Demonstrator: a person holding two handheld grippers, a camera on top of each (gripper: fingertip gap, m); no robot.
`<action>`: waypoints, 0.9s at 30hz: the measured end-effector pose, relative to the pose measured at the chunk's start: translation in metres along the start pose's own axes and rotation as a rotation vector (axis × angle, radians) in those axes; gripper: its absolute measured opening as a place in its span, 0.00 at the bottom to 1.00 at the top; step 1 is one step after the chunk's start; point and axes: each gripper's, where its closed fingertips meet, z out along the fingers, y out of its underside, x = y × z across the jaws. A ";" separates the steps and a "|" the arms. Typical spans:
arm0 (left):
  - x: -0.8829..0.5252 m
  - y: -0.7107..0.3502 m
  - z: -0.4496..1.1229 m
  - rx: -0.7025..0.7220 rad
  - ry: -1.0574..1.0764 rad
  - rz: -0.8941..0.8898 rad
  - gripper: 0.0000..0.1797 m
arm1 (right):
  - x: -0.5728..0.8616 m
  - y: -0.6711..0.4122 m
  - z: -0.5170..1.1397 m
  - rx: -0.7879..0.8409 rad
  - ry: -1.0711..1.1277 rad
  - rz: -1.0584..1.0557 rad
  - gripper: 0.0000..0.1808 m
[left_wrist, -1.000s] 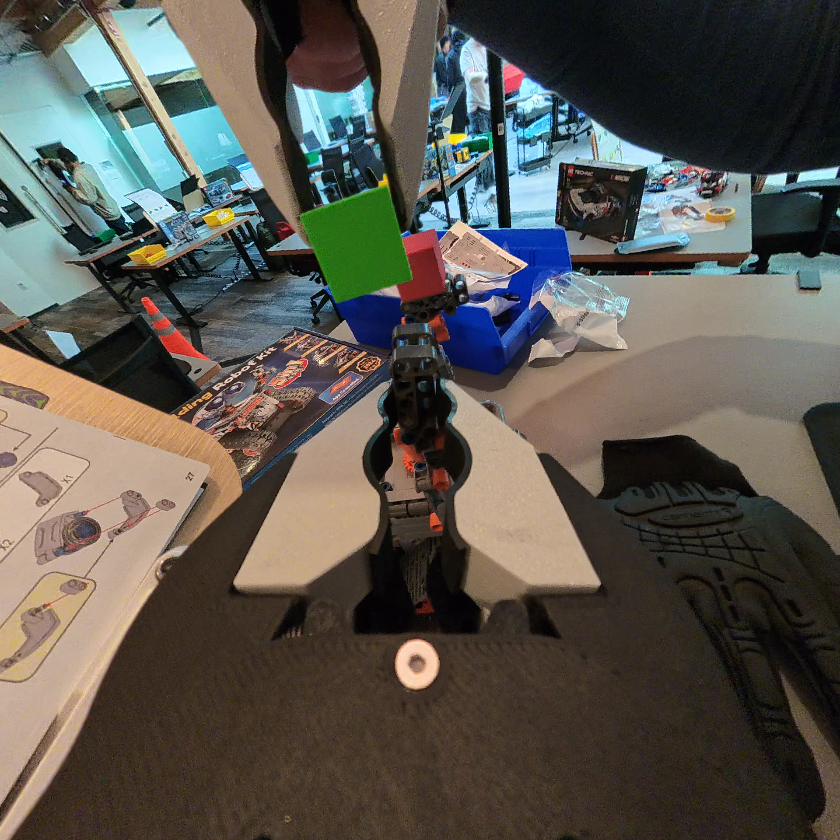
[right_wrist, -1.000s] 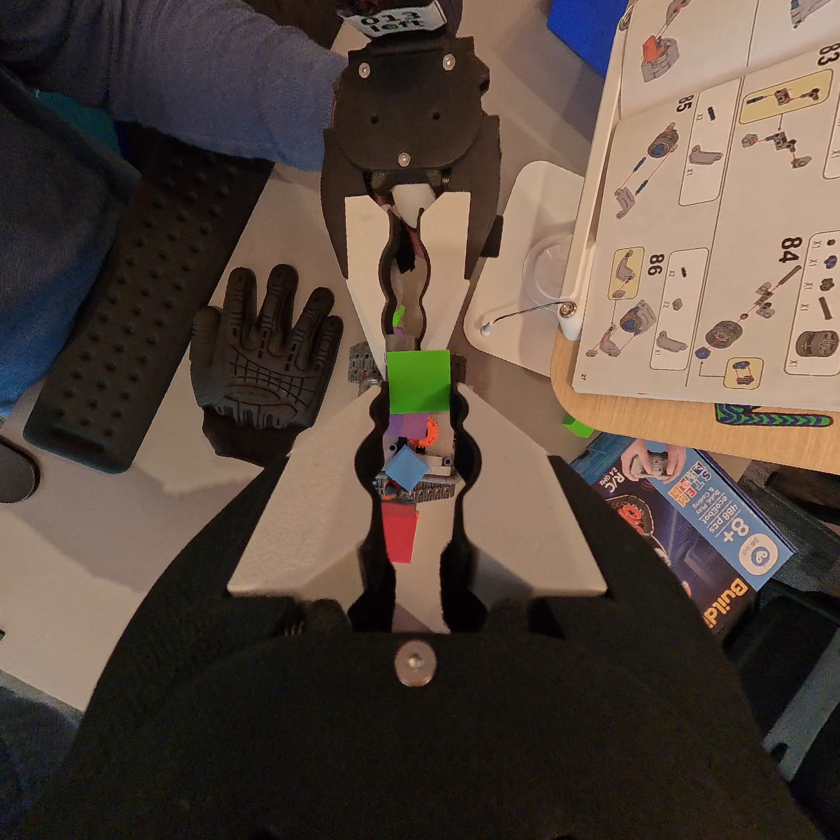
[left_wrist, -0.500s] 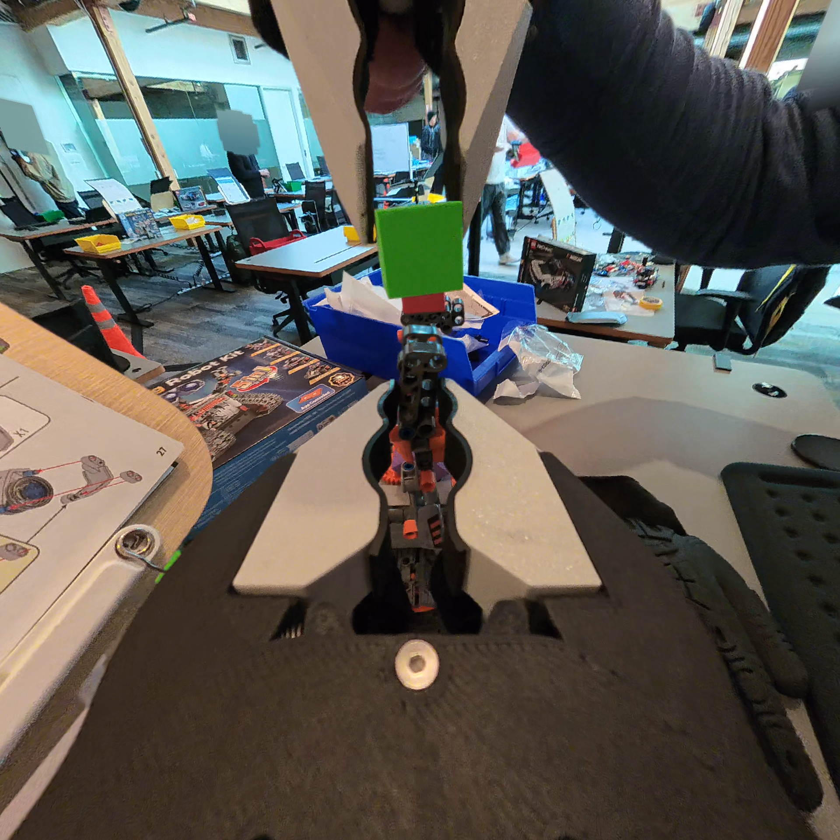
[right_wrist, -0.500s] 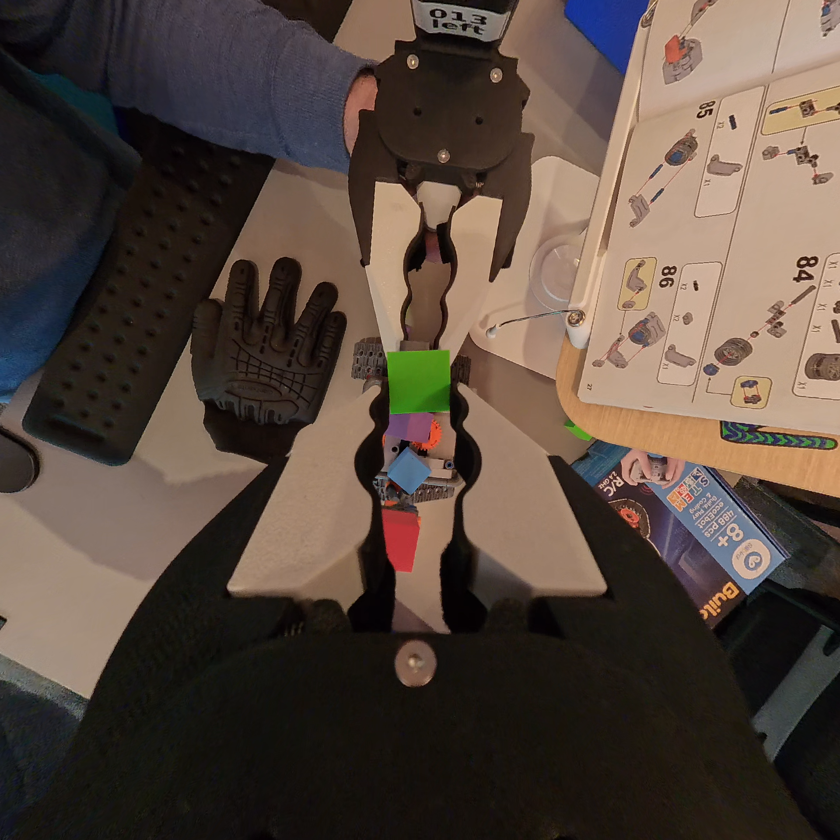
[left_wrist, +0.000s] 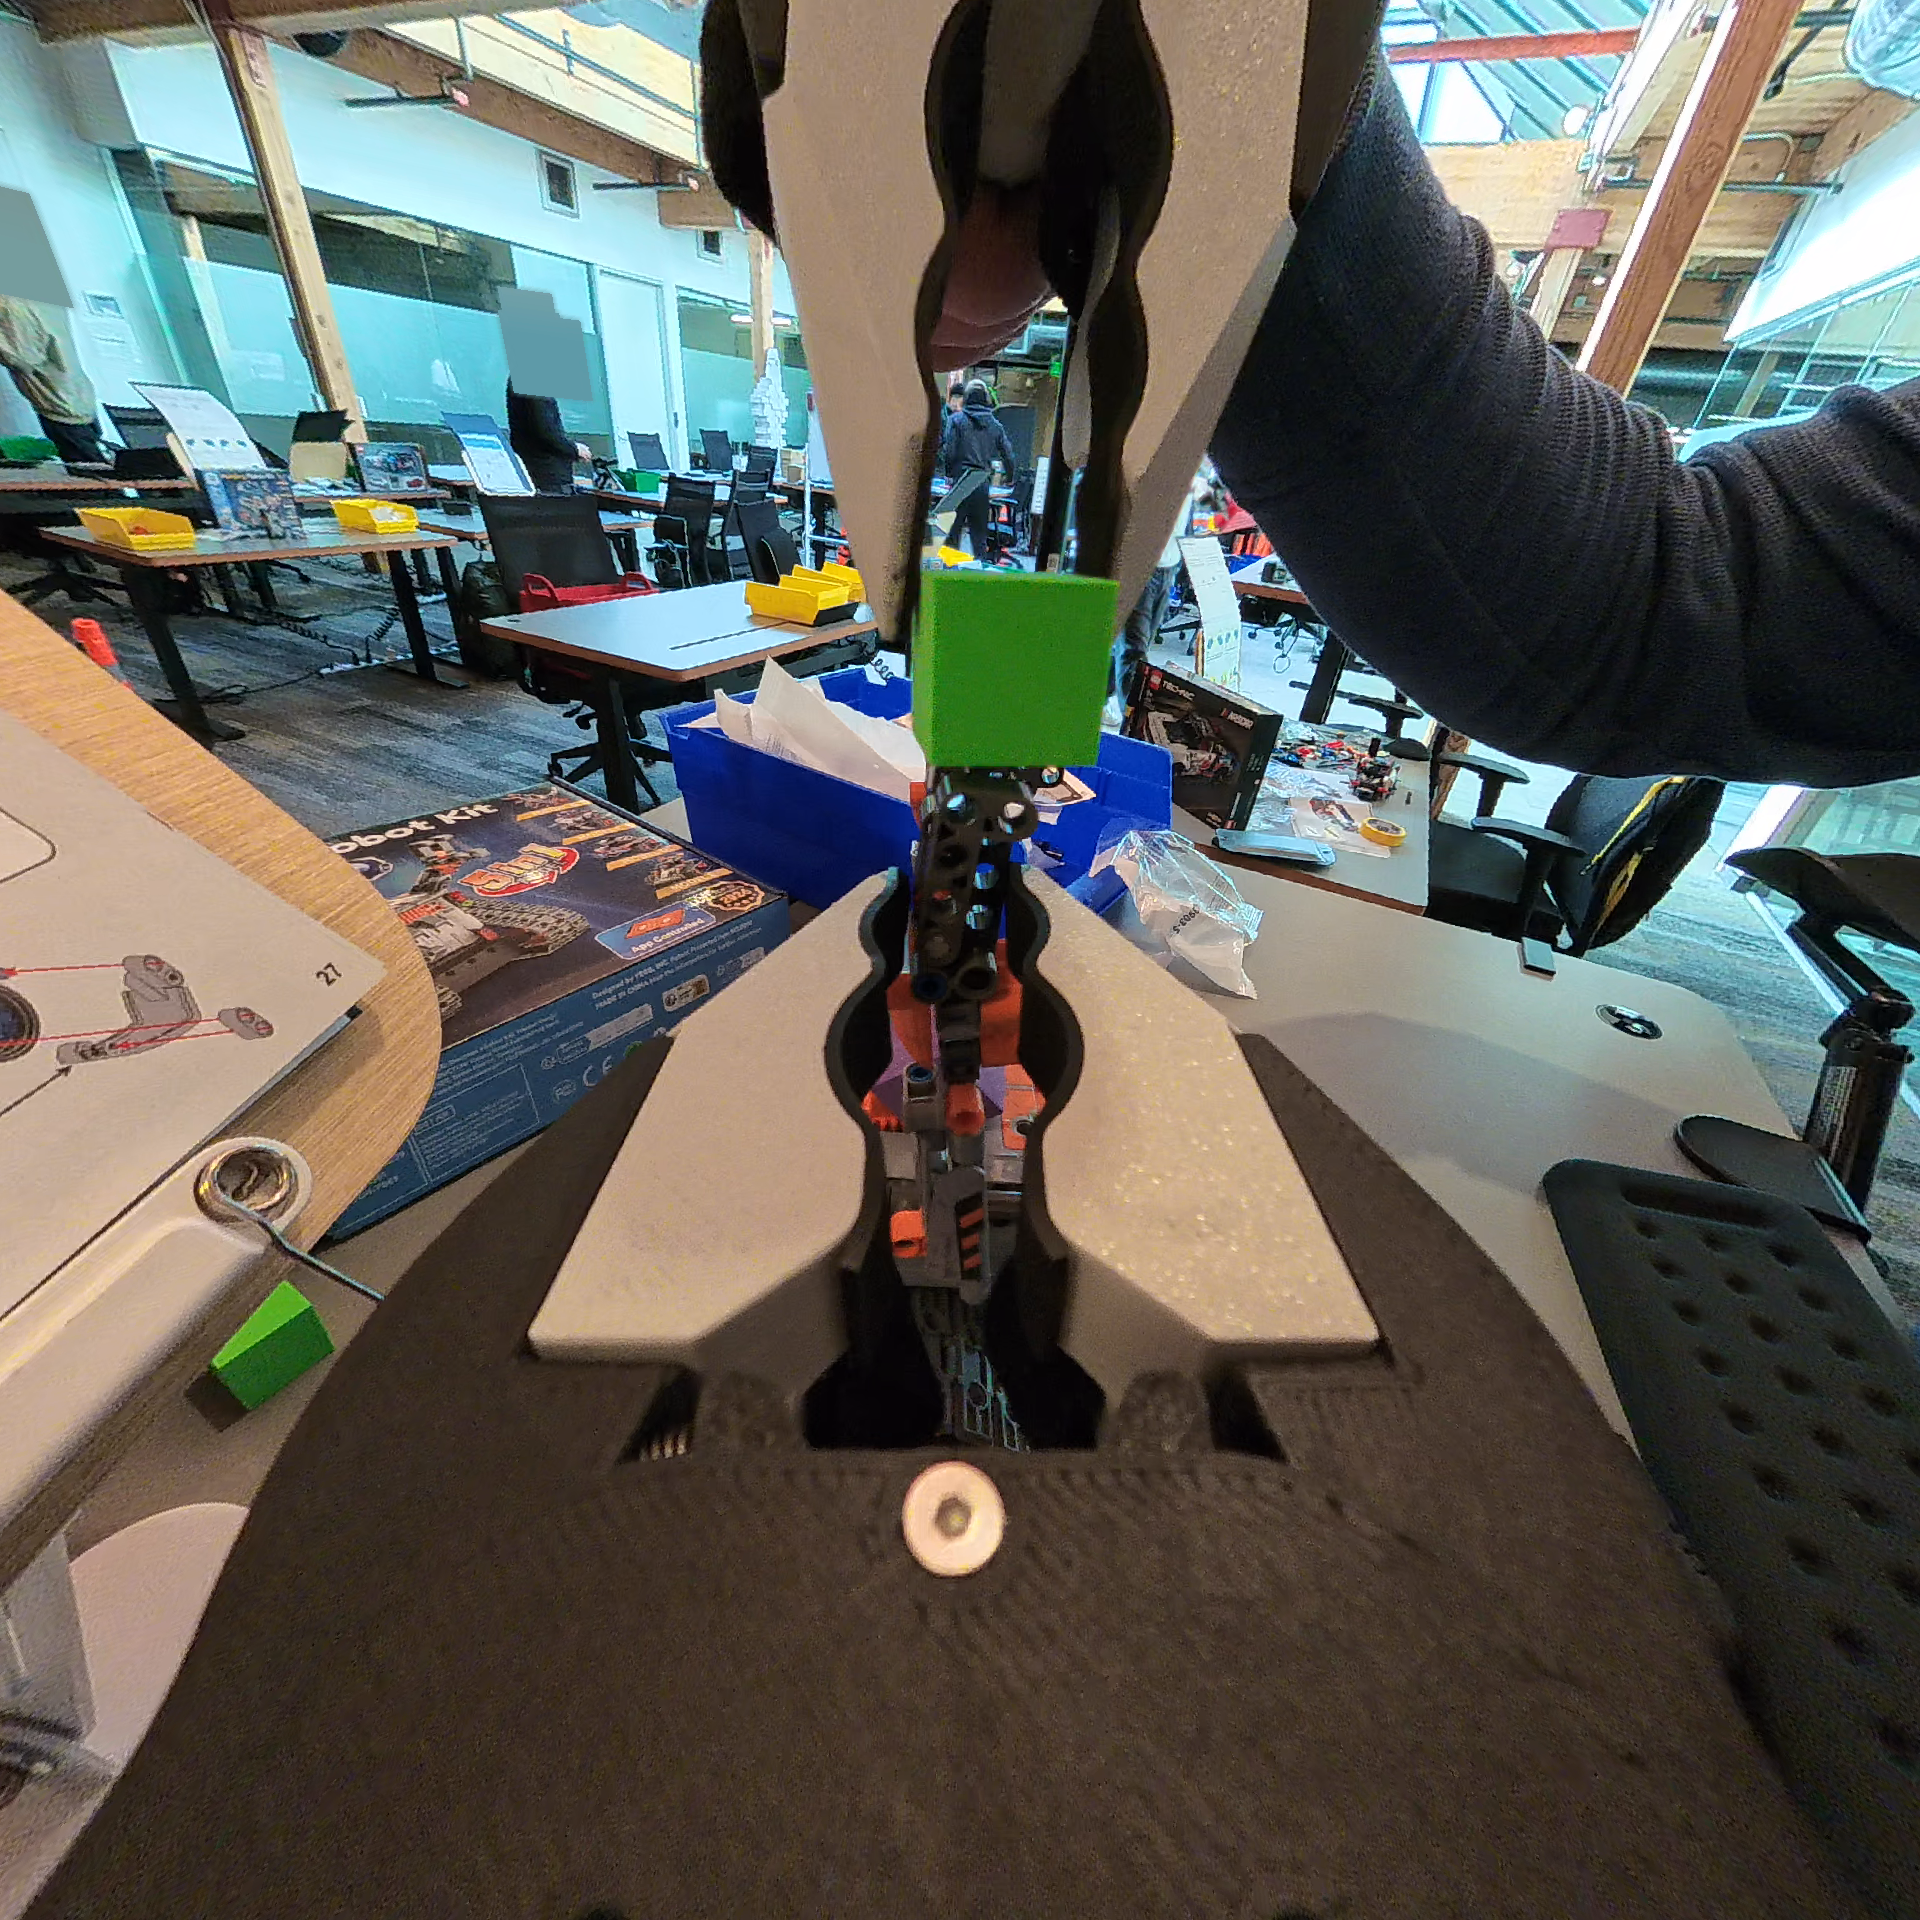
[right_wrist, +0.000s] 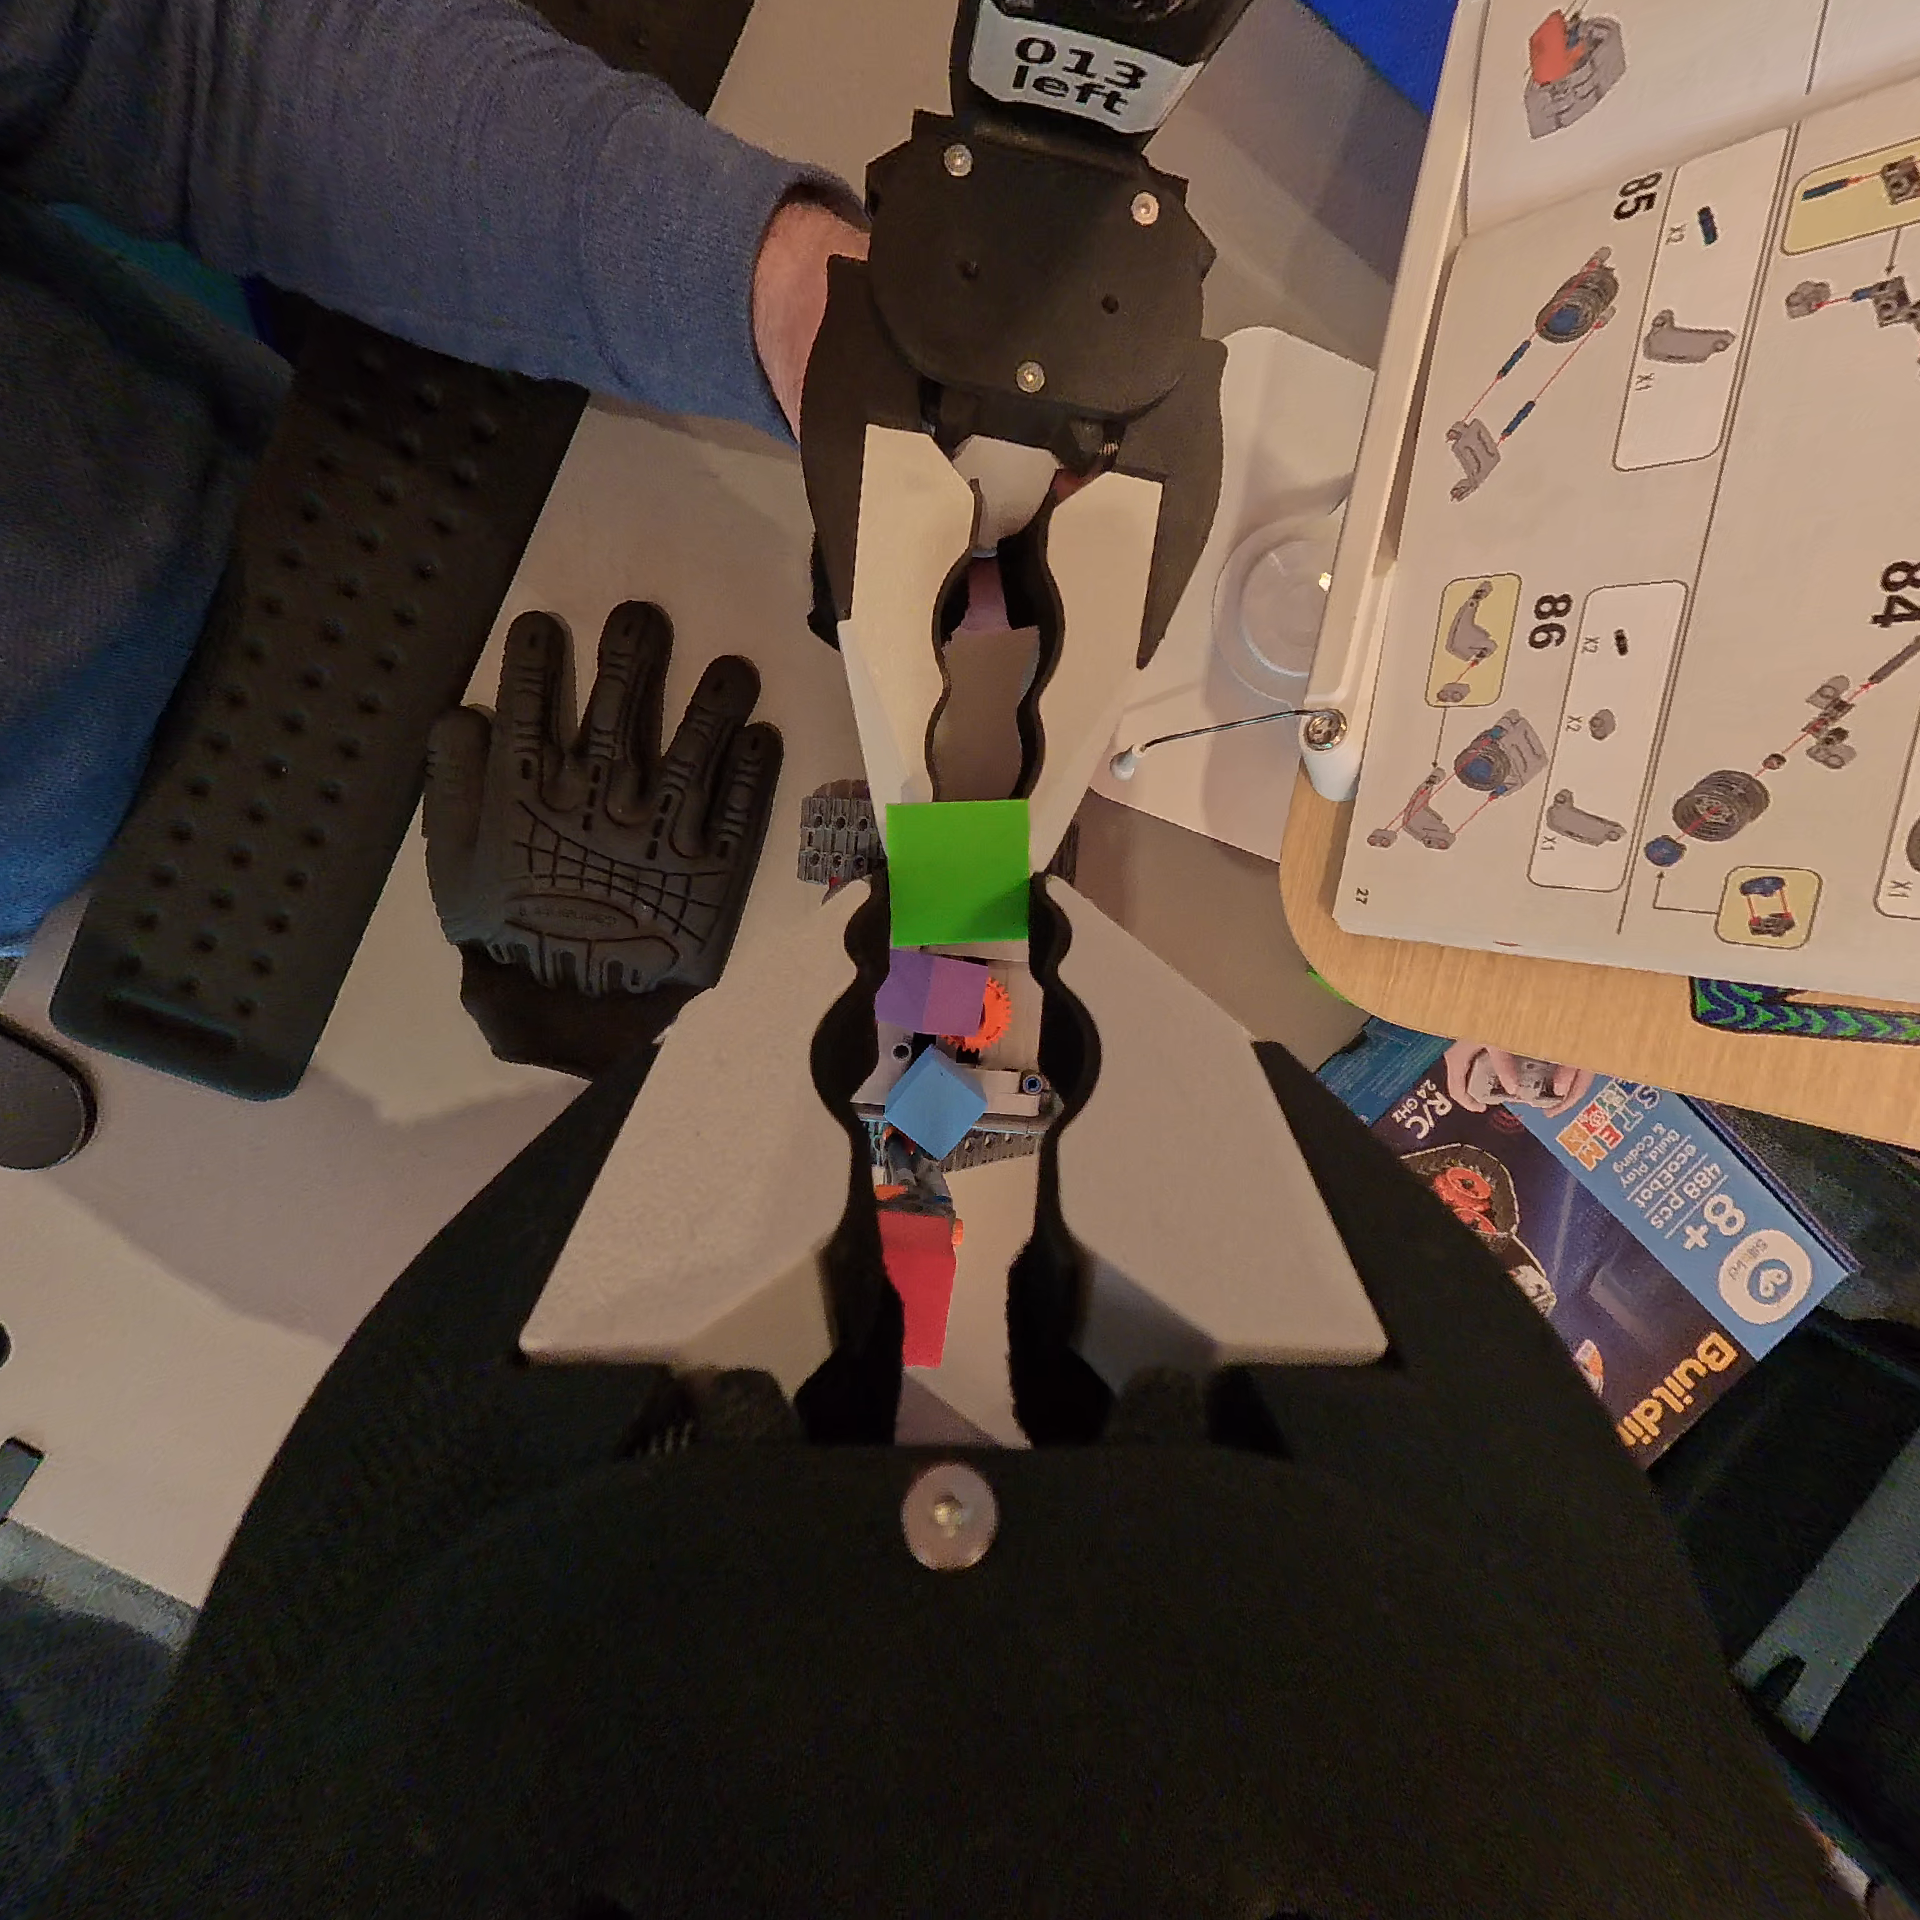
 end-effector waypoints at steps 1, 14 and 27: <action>0.000 0.000 0.000 -0.001 0.002 -0.001 0.09 | -0.001 0.000 0.001 -0.007 -0.001 -0.001 0.14; -0.002 -0.002 -0.004 0.009 -0.006 -0.001 0.10 | 0.007 0.005 0.006 -0.071 0.048 0.034 0.19; 0.005 0.005 -0.022 -0.081 -0.049 0.013 0.22 | -0.009 0.037 -0.021 -0.017 0.105 0.095 0.27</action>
